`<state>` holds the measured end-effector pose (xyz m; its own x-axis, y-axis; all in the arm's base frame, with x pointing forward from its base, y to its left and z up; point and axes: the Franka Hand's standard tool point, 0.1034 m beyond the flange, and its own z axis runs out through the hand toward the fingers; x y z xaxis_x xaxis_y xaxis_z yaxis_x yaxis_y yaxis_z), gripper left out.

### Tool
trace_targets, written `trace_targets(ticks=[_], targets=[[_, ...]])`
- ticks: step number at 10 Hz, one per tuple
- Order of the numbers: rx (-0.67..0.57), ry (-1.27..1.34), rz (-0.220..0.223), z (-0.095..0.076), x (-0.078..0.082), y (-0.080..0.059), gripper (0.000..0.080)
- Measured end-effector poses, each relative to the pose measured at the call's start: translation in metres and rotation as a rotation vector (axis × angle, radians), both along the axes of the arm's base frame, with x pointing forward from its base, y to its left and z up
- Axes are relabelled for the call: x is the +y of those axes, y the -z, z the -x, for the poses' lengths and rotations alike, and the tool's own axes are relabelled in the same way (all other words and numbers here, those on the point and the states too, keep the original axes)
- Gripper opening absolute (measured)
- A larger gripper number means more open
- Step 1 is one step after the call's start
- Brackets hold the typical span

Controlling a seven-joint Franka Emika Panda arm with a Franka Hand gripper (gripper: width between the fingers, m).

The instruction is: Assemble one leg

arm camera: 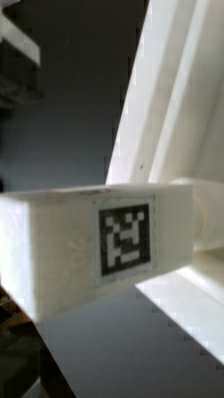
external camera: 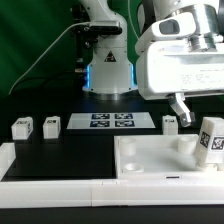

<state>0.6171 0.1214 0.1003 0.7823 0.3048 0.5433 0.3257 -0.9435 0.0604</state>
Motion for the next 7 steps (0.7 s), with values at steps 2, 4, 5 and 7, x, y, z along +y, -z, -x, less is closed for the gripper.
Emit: trace_targets(ticks=[2,4,5,7], targets=[[0.195,-0.011,0.009,0.0088,0.0112,0.0064,0.0649],[0.356,-0.012,0.026,0.0075,0.0114,-0.0006,0.0649],[0.492,-0.015,0.041,0.0146,0.0109,0.0014,0.0649],[0.612,-0.029,0.065,0.0082,0.0067,-0.0003,0.0649]])
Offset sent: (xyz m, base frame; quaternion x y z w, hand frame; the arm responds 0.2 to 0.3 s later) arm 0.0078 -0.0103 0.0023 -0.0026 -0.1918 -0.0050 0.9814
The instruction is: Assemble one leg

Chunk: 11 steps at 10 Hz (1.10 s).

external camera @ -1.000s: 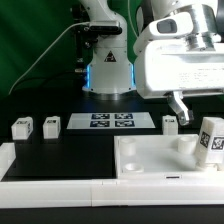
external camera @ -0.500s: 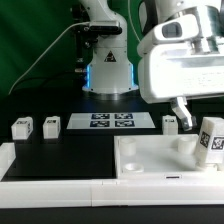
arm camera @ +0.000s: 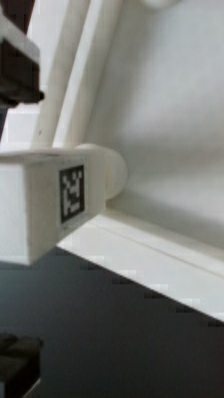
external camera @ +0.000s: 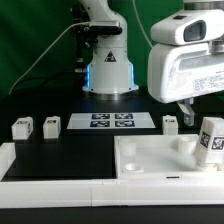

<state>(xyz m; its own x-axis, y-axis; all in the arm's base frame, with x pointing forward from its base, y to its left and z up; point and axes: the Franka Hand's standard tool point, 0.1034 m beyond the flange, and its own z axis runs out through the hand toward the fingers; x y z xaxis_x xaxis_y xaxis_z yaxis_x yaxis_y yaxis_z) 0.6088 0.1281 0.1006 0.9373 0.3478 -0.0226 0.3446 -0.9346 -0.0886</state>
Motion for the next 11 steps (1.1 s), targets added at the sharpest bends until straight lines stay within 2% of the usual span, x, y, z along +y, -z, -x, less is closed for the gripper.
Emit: trace_targets(ticks=[4,6,11], targets=[[-0.006,0.004,-0.001,-0.001,-0.001,0.002,0.0649],[-0.006,0.021,0.002,-0.006,-0.011,0.004,0.0649],[0.000,0.023,0.002,-0.007,-0.011,0.011,0.0649]])
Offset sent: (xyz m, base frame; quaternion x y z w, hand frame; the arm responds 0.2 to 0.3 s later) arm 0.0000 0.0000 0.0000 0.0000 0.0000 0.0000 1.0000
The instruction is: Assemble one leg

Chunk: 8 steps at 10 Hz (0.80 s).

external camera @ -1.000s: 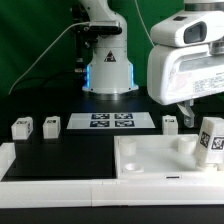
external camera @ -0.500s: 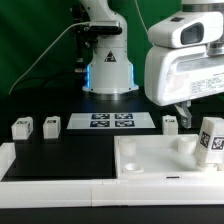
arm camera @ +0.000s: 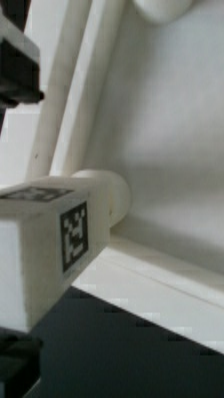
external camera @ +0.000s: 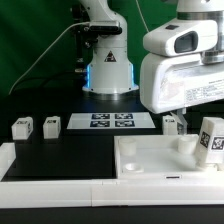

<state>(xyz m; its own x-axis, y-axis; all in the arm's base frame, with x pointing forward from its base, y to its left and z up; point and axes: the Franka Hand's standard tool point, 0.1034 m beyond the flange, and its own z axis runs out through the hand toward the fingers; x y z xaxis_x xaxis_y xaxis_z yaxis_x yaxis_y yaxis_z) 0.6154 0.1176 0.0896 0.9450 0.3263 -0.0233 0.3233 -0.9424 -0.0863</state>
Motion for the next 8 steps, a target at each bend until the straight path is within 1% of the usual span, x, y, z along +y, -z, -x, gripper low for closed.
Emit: trace_targets(ticks=[1,2,3,4,5,8], targets=[[0.000,0.000,0.000,0.0000,-0.0005,0.0002,0.0649],[0.000,0.000,0.000,0.0000,-0.0010,0.0006,0.0530],[0.000,0.000,0.000,-0.0001,-0.0011,0.0006,0.0530],[0.000,0.000,0.000,-0.0002,-0.0019,0.0006,0.0372],[-0.001,-0.003,0.000,-0.0005,-0.0033,0.0005,0.0291],[0.003,0.045,0.002,-0.0009,-0.0053,0.0005,0.0292]])
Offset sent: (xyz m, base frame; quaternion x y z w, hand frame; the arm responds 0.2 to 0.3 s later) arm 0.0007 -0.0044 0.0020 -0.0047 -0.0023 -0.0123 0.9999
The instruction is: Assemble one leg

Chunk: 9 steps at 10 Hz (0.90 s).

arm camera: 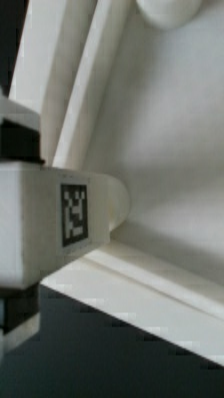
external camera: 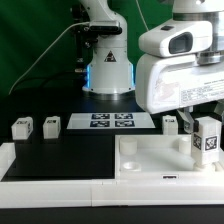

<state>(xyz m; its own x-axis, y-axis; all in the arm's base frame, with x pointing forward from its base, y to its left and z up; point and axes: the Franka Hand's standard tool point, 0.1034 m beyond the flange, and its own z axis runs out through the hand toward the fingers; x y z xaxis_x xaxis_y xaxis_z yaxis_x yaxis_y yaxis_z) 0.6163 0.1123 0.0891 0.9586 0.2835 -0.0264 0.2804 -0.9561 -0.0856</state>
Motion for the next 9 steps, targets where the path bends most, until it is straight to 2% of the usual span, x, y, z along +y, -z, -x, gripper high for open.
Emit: trace_targets(ticks=[1,9], targets=[[0.000,0.000,0.000,0.0000,0.0000,0.0000,0.0292],[0.070,0.827,0.029,0.0014,0.0074,0.0001,0.0293]])
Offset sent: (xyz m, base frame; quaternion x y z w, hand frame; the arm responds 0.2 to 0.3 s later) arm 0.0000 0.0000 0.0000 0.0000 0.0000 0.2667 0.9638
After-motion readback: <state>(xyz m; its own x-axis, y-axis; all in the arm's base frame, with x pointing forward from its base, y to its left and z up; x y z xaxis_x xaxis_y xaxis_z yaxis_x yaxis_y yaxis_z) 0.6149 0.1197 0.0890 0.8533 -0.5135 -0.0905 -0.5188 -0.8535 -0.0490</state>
